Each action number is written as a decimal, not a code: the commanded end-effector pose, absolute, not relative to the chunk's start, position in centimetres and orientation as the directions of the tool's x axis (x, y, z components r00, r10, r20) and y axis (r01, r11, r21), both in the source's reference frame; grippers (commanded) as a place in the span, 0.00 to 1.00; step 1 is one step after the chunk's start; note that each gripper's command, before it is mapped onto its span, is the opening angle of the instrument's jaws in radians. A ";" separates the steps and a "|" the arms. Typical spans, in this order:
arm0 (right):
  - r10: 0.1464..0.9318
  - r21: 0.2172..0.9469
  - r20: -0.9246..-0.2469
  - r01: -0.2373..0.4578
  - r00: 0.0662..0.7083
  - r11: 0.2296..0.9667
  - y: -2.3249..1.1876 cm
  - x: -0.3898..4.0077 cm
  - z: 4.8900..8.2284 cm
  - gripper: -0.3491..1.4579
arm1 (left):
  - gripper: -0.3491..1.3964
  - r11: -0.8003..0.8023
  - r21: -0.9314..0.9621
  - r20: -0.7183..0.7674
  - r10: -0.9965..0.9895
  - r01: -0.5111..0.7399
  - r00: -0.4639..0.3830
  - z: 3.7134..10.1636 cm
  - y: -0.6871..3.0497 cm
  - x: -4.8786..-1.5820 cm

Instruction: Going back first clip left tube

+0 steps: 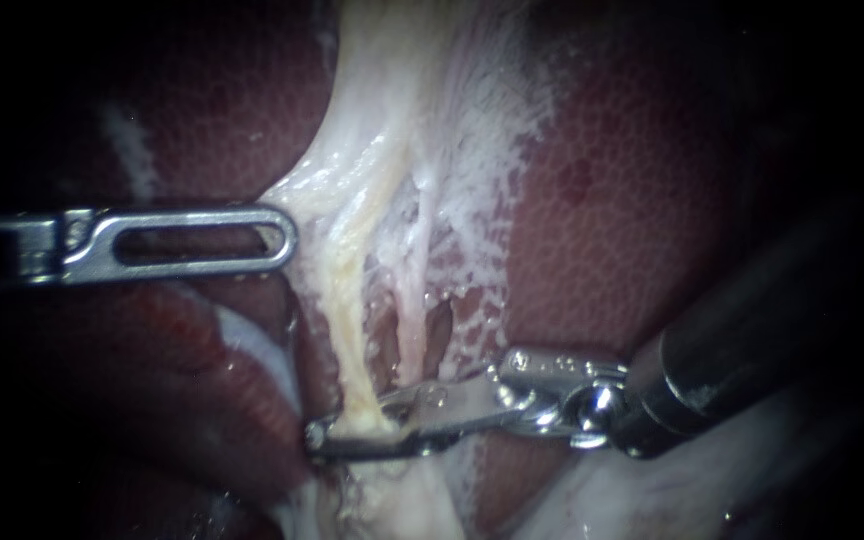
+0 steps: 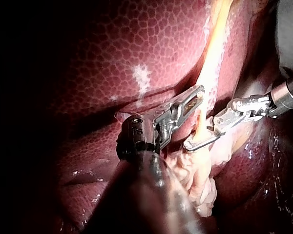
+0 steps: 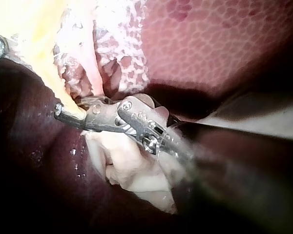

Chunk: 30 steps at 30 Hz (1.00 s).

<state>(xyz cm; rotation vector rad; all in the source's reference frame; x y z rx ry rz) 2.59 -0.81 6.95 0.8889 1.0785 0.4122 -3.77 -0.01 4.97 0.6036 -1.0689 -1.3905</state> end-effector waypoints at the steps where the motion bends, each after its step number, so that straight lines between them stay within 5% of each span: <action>1: 0.681 0.792 -0.582 0.119 0.443 0.599 -0.81 2.59 6.95 0.00 | 0.00 0.145 0.865 0.241 -0.960 0.479 -0.145 4.97 -0.01 -3.77; 11: 0.682 0.792 -0.582 0.119 0.443 0.599 -0.81 2.60 6.95 0.00 | 0.00 0.145 0.865 0.241 -0.960 0.480 -0.145 4.97 -0.01 -3.77; 21: 0.604 0.716 -0.675 0.179 0.424 0.675 -0.76 2.61 6.98 0.37 | 0.00 0.145 0.865 0.241 -0.960 0.480 -0.145 4.97 -0.01 -3.77; 30: 0.466 0.573 -0.804 0.271 0.371 0.773 -0.67 2.60 6.96 0.49 | 0.00 0.145 0.865 0.241 -0.960 0.480 -0.145 4.96 -0.02 -3.77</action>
